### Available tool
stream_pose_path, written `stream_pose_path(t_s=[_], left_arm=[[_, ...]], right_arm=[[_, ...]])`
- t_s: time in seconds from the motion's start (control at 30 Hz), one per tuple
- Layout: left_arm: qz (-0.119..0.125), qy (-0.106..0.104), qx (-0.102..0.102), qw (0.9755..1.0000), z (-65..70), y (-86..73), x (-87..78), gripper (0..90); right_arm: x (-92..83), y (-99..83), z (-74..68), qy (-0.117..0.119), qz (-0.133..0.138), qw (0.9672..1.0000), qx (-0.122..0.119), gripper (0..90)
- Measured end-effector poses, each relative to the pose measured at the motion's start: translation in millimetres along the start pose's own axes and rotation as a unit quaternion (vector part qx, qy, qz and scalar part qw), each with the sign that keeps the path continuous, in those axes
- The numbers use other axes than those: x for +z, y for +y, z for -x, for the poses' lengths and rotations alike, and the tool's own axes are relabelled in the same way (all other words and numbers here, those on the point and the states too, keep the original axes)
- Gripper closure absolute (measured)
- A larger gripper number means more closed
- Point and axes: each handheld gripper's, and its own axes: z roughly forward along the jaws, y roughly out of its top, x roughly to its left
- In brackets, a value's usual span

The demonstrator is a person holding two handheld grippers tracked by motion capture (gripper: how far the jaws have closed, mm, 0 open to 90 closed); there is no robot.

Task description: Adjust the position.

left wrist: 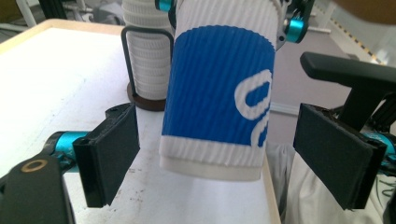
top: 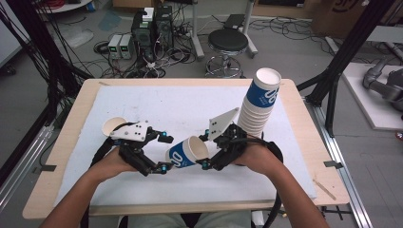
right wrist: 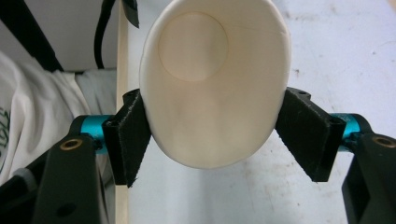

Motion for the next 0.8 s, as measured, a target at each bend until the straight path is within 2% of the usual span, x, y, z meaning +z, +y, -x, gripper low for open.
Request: stream_pose_path(t_s=[0.17,0.33,0.57,0.7,0.8], left_arm=[[-0.029,-0.006,0.003,0.9995,-1.3,2.5,11.4,14.6],[-0.058,-0.018,0.006,0.9981,-2.0,3.0,23.7,15.4],[-0.075,-0.034,0.010,0.9965,-1.2,2.2,32.1,22.8],[-0.084,-0.044,0.019,0.9953,-0.8,1.7,34.5,28.8],[-0.089,-0.047,0.021,0.9947,-0.7,0.9,36.6,29.1]], right_arm=[[2.9,13.2,-0.6,0.001,-0.042,0.9990,-0.016,29.0],[9.4,24.6,-2.1,0.011,-0.083,0.9961,-0.026,29.0],[19.2,28.1,-3.8,0.020,-0.112,0.9929,-0.035,29.0],[21.4,28.8,-4.3,0.024,-0.114,0.9925,-0.037,29.0],[23.3,28.6,-4.9,0.029,-0.118,0.9918,-0.038,29.0]])
